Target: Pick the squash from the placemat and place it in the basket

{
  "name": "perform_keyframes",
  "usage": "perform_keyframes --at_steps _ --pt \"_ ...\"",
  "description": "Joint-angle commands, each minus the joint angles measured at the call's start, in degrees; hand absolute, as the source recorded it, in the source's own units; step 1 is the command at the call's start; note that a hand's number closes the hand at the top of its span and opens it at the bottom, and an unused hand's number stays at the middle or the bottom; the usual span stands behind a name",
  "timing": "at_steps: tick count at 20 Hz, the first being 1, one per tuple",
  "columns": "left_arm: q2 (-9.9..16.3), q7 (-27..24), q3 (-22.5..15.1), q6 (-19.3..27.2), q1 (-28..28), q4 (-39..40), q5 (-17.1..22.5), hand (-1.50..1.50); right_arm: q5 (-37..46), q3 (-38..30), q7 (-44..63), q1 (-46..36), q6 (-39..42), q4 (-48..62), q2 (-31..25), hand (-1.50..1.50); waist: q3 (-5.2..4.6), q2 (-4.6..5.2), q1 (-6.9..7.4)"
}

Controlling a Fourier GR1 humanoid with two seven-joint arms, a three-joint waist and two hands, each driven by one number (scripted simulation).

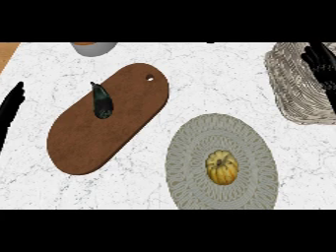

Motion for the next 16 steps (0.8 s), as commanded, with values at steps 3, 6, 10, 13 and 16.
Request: perform_keyframes --at_steps 3,6,10,13,16 --pt "-3.9 4.8 1.7 -1.2 -2.0 2.6 5.0 0.0 0.8 0.0 14.2 -6.4 -5.5 1.3 2.0 1.5 -2.56 -0.14 -0.54" --pt "-8.8 8.0 2.1 -1.3 -4.4 5.2 9.8 0.0 4.8 0.8 24.6 -12.2 -12.6 6.2 4.0 1.5 -2.76 0.34 0.05" --pt "-10.1 10.3 0.3 -3.5 -5.0 4.3 11.6 0.0 23.8 23.9 25.4 -11.0 -2.5 4.3 1.2 -1.5 -2.93 0.53 2.96" --pt "-11.4 12.2 0.4 -2.6 -7.8 6.1 11.7 0.0 32.9 30.1 33.5 -13.5 -13.7 6.4 14.1 -1.5 -2.59 0.16 0.89" --pt "-12.1 13.5 -0.4 -1.6 -8.4 4.6 11.1 0.0 40.5 33.4 44.2 -20.7 -18.2 14.0 23.3 -1.5 -2.58 0.17 2.51"
